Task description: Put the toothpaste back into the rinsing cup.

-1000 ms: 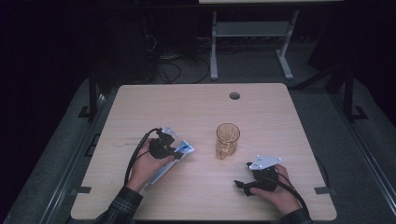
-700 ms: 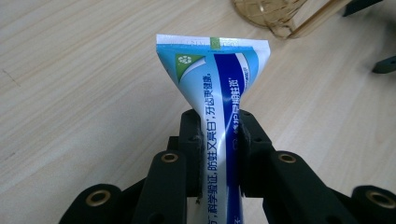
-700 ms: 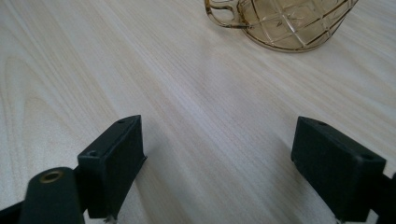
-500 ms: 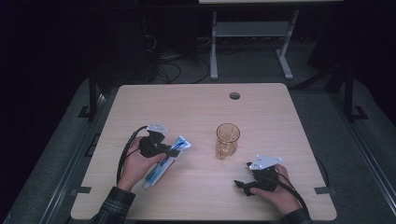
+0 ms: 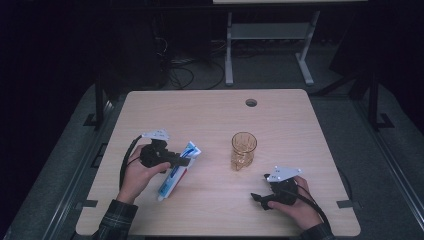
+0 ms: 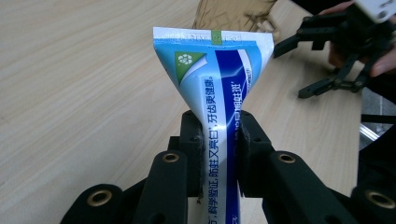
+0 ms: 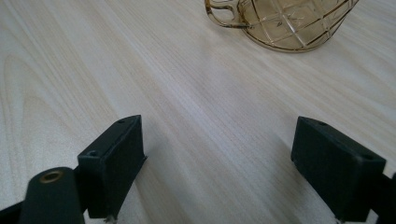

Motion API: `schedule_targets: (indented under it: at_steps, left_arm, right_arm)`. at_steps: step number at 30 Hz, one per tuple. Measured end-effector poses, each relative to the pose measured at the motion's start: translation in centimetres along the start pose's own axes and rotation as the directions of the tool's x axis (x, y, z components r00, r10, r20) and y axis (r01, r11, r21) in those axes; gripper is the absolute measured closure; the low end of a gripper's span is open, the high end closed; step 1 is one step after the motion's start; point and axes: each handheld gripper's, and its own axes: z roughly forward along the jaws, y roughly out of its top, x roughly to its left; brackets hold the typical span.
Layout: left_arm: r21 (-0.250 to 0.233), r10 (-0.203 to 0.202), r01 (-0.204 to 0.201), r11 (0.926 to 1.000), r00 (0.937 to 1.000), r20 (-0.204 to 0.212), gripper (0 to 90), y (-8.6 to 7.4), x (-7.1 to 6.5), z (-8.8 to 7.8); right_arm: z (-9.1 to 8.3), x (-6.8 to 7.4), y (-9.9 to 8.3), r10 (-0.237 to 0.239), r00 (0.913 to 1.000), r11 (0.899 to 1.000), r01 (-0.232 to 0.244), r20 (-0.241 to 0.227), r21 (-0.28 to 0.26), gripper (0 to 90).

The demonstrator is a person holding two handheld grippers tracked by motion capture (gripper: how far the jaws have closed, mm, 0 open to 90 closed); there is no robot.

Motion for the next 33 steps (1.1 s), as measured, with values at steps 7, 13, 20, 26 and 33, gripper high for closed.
schedule_targets:
  at_steps: [7, 13, 20, 26, 33]
  left_arm:
    - [-0.084, 0.032, -0.03, 0.996, 0.9991, 0.028, 74.8, 0.2, 0.0, -1.3]
    - [-0.158, 0.063, -0.055, 0.9858, 0.9971, 0.044, 74.5, 0.3, 0.0, -1.8]
    - [-0.211, 0.1, -0.087, 0.9736, 0.9938, 0.049, 74.2, 0.7, -0.3, -1.9]
    - [-0.235, 0.117, -0.102, 0.9667, 0.992, 0.049, 74.1, 1.6, -0.5, -1.9]
    - [-0.255, 0.142, -0.125, 0.9589, 0.9887, 0.048, 74.0, 3.1, -0.6, -2.0]
  right_arm:
    - [0.0, 0.0, 0.0, 0.001, 1.0, 1.0, -0.001, 0.0, 0.0, 16.2]
    - [0.0, 0.0, 0.0, 0.002, 1.0, 1.0, -0.002, 0.0, 0.001, 16.2]
    - [0.0, 0.0, 0.0, 0.002, 1.0, 1.0, -0.002, 0.0, 0.001, 16.2]
    - [0.0, 0.0, 0.0, -0.003, 1.0, 1.0, 0.003, 0.001, -0.001, 16.2]
    - [0.0, 0.0, 0.0, -0.002, 1.0, 1.0, 0.002, 0.002, 0.0, 16.2]
